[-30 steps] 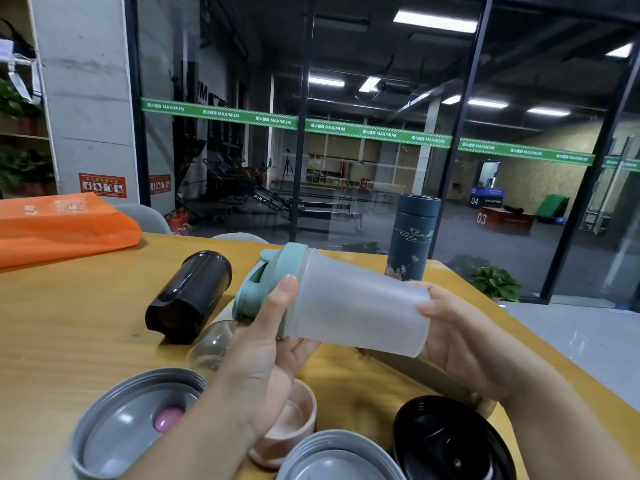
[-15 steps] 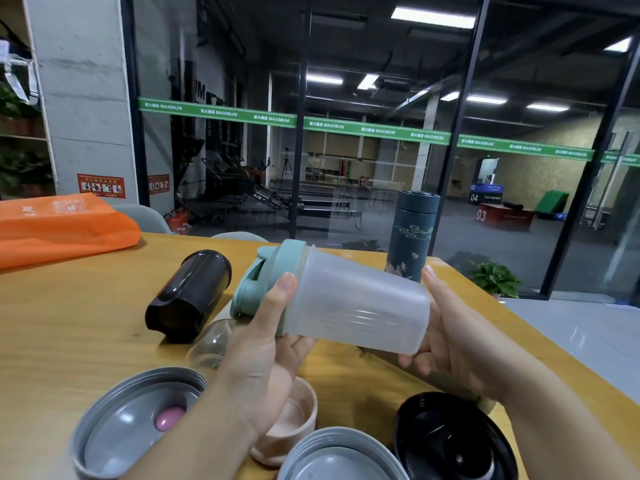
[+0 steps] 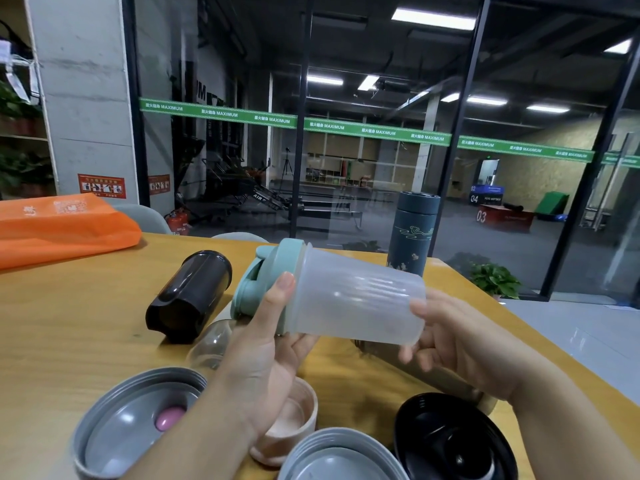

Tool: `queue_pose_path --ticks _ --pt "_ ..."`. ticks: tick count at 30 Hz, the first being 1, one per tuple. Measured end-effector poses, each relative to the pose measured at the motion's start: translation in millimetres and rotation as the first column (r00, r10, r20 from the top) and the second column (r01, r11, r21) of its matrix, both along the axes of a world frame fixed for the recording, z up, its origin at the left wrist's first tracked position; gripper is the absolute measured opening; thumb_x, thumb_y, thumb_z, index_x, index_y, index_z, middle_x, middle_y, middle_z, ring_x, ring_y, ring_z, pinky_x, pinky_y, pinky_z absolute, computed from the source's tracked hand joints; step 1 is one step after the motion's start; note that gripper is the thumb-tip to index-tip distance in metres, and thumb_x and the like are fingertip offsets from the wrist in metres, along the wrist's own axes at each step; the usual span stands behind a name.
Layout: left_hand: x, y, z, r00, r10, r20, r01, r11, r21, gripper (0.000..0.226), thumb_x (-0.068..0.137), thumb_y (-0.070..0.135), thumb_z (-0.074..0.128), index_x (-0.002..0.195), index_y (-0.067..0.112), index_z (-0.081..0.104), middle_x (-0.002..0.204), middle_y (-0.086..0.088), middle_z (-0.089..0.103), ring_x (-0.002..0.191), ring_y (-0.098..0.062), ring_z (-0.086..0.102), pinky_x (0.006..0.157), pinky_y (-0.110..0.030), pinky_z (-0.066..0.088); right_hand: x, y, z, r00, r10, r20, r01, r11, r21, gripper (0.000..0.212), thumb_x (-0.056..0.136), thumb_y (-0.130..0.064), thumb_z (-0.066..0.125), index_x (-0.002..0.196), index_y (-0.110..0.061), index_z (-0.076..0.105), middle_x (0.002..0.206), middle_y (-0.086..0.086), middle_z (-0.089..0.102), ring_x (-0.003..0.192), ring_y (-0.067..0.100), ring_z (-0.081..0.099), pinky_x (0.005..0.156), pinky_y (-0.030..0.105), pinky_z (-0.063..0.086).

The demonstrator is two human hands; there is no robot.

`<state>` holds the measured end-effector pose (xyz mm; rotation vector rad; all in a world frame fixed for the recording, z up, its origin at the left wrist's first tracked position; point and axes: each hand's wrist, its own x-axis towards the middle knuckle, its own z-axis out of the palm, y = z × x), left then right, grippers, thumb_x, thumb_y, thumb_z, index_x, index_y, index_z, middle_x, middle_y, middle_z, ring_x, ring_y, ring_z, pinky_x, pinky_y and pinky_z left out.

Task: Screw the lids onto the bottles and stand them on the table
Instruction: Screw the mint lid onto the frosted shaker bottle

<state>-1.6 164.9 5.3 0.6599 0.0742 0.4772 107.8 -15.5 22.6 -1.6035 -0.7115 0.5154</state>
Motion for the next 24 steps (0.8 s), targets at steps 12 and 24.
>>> queue_pose_path --ticks 12,24 --pt "2.2 1.1 -3.6 0.999 -0.031 0.039 0.031 1.000 0.007 0.047 0.071 0.023 0.073 0.116 0.015 0.063 0.112 -0.008 0.072 0.105 -0.021 0.068 0.093 -0.043 0.049 0.2 5.0 -1.4 0.992 -0.023 -0.121 0.005 0.989 -0.145 0.080 0.066 -0.084 0.032 0.116 -0.028 0.061 0.086 0.012 0.070 0.057 0.022 0.058 0.046 0.022 0.046" --pt "1.8 0.1 -1.6 0.999 0.003 0.046 -0.003 1.000 -0.003 0.048 0.071 0.024 0.064 0.118 0.015 0.062 0.110 -0.006 0.073 0.106 -0.022 0.067 0.093 -0.045 0.049 -0.6 -1.2 -1.2 0.998 0.019 0.062 -0.024 0.996 0.081 0.077 0.056 -0.028 0.077 0.125 -0.045 0.048 0.114 -0.005 0.068 0.094 0.022 0.069 0.069 0.029 0.056"
